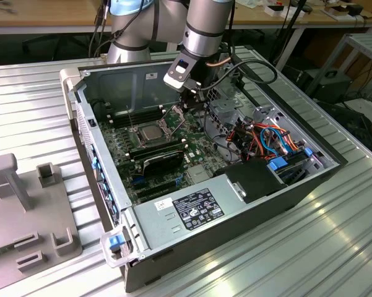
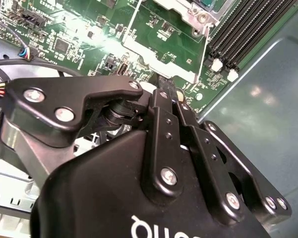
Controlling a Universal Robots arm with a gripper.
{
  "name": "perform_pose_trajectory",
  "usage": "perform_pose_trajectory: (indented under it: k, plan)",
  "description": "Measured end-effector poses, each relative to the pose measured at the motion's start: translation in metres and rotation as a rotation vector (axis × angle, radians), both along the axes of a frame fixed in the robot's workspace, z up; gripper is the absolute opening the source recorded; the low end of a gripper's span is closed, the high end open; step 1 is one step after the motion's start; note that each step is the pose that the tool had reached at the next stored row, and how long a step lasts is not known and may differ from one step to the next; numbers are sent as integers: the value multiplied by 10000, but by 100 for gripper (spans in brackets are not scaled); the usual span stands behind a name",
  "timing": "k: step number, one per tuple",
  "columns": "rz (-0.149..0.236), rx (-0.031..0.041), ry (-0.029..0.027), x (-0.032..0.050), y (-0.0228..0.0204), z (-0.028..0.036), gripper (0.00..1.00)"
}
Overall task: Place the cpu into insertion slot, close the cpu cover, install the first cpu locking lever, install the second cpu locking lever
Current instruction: 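Close the cpu cover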
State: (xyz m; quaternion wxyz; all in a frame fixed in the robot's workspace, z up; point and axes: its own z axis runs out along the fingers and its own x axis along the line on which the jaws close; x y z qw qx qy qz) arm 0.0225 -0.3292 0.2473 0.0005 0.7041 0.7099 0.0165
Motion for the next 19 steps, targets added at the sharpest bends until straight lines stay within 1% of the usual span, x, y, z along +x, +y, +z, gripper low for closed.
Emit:
perform_pose_trajectory:
  k: [2, 4, 5, 12, 16, 19]
  plan:
    - [0, 28, 1, -17, 3, -6, 11]
    - [3, 69, 2, -60, 7, -14, 11]
    - [4, 76, 5, -78, 8, -16, 11]
    - [5, 98, 24, -216, 19, -16, 11]
    - [5, 99, 34, -305, 34, -16, 11]
    - [6, 101, 42, -391, 54, -17, 11]
